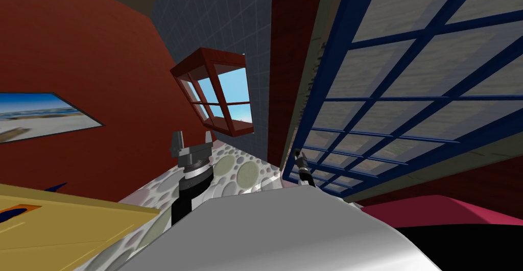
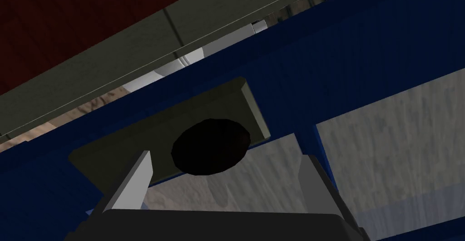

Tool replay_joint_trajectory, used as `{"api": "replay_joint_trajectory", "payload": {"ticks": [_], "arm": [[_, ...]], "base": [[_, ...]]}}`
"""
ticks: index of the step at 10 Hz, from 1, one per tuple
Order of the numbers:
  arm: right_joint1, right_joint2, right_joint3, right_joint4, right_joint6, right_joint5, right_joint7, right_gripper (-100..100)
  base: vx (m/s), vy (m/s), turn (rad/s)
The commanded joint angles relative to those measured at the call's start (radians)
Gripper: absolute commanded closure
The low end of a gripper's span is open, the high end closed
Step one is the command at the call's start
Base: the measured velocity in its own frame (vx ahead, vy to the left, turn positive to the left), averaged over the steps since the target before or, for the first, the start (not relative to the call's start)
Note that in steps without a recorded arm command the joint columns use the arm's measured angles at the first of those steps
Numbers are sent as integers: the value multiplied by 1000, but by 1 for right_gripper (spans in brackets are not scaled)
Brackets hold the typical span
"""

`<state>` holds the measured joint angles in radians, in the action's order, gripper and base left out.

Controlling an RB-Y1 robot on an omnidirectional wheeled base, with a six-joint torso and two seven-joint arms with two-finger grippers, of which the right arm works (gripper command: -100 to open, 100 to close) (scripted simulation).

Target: Pull the door open

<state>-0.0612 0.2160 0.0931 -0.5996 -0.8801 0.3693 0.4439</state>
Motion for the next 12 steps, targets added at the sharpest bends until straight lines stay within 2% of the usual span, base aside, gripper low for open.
{"api": "replay_joint_trajectory", "payload": {"ticks": [1,3,4,6,7,8,9,11,12], "arm": [[-1,-1,-4,1,-2,9,31,-100],[-2,-6,-20,-6,-3,41,96,-100],[-2,-6,-20,-6,-3,41,109,-100],[-3,-12,-36,-12,-4,77,173,-100],[-3,-12,-36,-12,-4,77,191,-100],[-3,-15,-45,-16,-5,96,225,-100],[-3,-15,-45,-16,-5,96,232,-100],[-4,-22,-63,-23,-6,134,299,-100],[-4,-22,-63,-23,-6,134,315,-100]], "base": [[-52,-9,12],[-52,-9,48],[-54,-6,19],[-56,-5,49],[-49,-8,25],[-59,-4,43],[-48,-7,20],[-60,-13,55],[-51,-12,25]]}}
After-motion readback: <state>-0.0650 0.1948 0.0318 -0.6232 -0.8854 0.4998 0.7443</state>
